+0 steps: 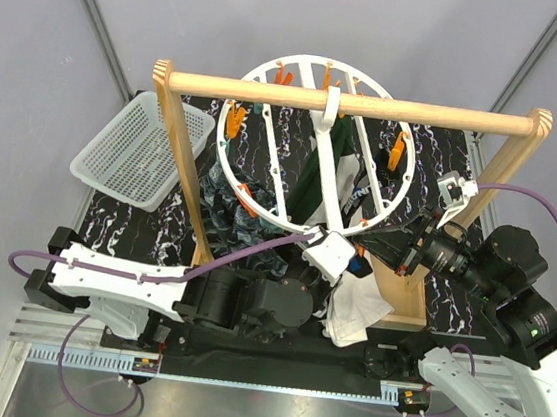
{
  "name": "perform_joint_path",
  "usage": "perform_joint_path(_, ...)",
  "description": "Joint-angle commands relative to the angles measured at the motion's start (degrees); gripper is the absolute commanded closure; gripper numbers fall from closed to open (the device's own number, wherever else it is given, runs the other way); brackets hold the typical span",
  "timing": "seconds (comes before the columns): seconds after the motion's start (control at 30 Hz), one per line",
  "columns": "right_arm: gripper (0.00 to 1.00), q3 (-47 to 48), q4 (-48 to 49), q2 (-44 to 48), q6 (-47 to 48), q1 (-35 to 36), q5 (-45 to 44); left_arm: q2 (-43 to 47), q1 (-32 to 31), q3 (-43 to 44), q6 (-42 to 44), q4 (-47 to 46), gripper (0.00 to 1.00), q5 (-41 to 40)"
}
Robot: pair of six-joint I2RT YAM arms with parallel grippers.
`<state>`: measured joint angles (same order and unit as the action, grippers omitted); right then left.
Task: Clip the socks to the hanger
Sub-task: Clamp the sock onto the hanger.
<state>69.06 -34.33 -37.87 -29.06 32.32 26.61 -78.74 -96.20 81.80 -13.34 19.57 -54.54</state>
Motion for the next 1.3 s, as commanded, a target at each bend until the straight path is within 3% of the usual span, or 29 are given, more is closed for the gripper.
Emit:
perform_joint_path(0.0, 1.00, 1.1, 0.9, -0.3, -1.2, 0.1, -1.2, 1.8, 0.2, -0.1, 0.0, -5.3, 1.00, -1.4)
perform_joint_path(0.37, 1.00, 4.4, -0.5, -0.2, -0.5, 0.0, -3.1, 5.2, 0.2, -8.1, -3.4, -7.1, 1.00, -0.6)
perform_joint_path(0.53, 1.00, 4.4, -0.5, 0.1, -0.3, 0.0, -3.2, 10.9, 0.2, -19.3, 3.5, -23.2, 1.00, 3.5)
perform_joint_path(0.67, 1.00, 4.3, 0.2, 0.5, -0.6, 0.0, -3.9, 11.5, 0.3, -20.8, 7.1, -27.3, 1.00, 3.2)
perform_joint_path(0.83, 1.00, 4.2, 0.8, -0.7, -0.3, 0.1, -2.7, 7.6, 0.3, -15.0, 7.0, -23.0, 1.00, 3.9)
perform_joint_path(1.0, 1.00, 3.1, 1.2, -0.7, 0.2, 0.0, -2.0, 5.0, 0.3, -9.4, 1.5, -15.8, 1.00, 0.9)
perform_joint_path(1.27, 1.00, 2.9, 1.0, -0.8, 0.7, 0.0, -1.7, 7.0, 0.2, -8.2, -4.4, -12.0, 1.00, 0.6)
